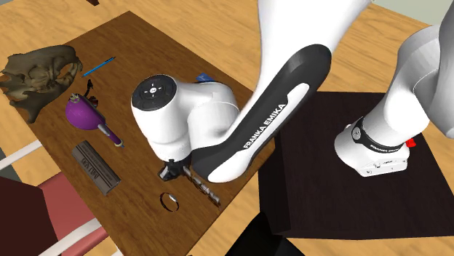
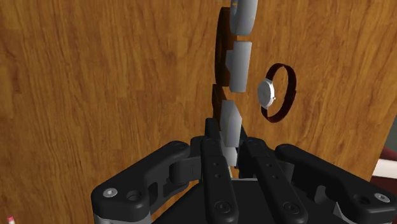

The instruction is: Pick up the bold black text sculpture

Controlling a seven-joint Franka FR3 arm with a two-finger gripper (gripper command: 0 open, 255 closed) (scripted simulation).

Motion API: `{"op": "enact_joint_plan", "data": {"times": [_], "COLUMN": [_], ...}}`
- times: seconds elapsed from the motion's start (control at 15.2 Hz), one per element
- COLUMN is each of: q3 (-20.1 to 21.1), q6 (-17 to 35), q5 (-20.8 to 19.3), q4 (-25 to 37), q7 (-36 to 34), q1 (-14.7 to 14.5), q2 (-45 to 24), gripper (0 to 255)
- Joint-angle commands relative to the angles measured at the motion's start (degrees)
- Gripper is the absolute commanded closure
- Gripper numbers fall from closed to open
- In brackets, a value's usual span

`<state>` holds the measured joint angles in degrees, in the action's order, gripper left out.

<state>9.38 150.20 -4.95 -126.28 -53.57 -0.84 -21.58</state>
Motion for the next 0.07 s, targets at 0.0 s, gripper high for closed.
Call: {"op": "enact_joint_plan", "data": {"times": [0.0], "q3": [0.04], "q6": [-0.34], "q5": [0.11], "q4": [0.05], "q7": [0.17], "q1": [0.13], "q2": [0.28], "gripper": [255]}}
